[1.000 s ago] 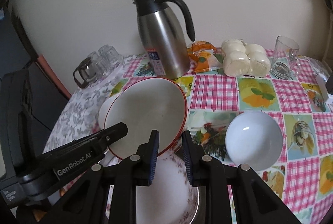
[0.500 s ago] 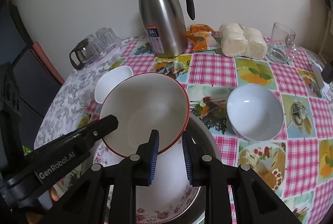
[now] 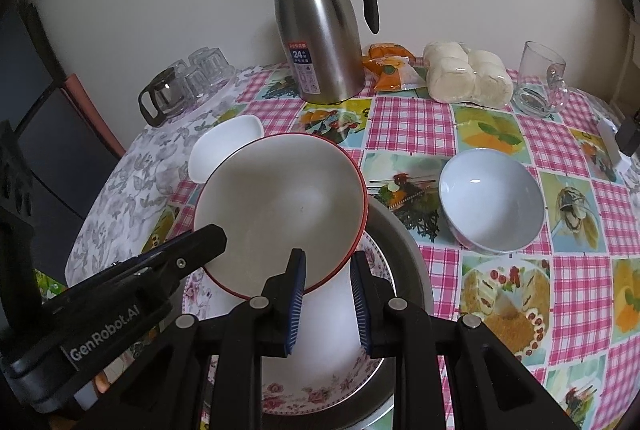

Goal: Organize plates and bowls
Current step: 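Lift the red-rimmed bowl and carry it over the floral plate with both grippers, then lower the red-rimmed bowl onto the floral plate with both grippers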

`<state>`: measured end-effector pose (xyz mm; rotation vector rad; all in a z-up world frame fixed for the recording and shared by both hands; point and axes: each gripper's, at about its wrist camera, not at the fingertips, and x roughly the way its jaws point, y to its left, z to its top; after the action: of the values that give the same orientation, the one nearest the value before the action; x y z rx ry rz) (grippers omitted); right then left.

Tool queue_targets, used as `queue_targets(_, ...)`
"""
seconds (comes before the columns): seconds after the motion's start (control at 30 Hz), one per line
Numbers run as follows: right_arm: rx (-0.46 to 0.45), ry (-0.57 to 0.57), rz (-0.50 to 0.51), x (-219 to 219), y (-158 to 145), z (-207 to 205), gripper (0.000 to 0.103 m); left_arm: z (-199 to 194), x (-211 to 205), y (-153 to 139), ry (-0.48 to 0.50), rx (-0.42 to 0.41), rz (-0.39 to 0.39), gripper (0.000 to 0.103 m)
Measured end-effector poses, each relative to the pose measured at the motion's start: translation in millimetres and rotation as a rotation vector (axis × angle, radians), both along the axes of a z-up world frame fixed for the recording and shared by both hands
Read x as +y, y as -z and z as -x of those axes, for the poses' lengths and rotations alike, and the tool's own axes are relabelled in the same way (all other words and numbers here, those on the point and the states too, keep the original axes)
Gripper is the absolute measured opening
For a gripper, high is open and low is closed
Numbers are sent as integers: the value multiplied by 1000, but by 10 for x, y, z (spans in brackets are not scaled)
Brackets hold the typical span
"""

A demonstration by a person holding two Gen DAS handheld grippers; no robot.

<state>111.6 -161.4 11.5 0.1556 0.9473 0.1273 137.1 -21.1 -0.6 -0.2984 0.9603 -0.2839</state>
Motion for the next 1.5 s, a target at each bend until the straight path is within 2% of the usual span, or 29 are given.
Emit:
queue_targets(0.33, 5, -10, 6, 36, 21, 64, 25, 87, 0, 16, 4, 6, -4, 19)
queue_targets(0.5, 18, -15, -16, 20, 74, 54, 25, 39, 102, 115, -19, 52, 65, 19)
queue_targets(0.93, 55, -19, -42, 27, 168, 29, 24, 39, 114, 177, -26, 89, 70, 19)
queue_targets(1.13, 56, -14, -68, -10, 194, 13, 24, -31, 150, 292, -42, 127, 102, 20)
queue_targets(1.5, 69, 2, -136, -58, 289, -56, 30, -205, 172, 401, -65, 130, 123, 20)
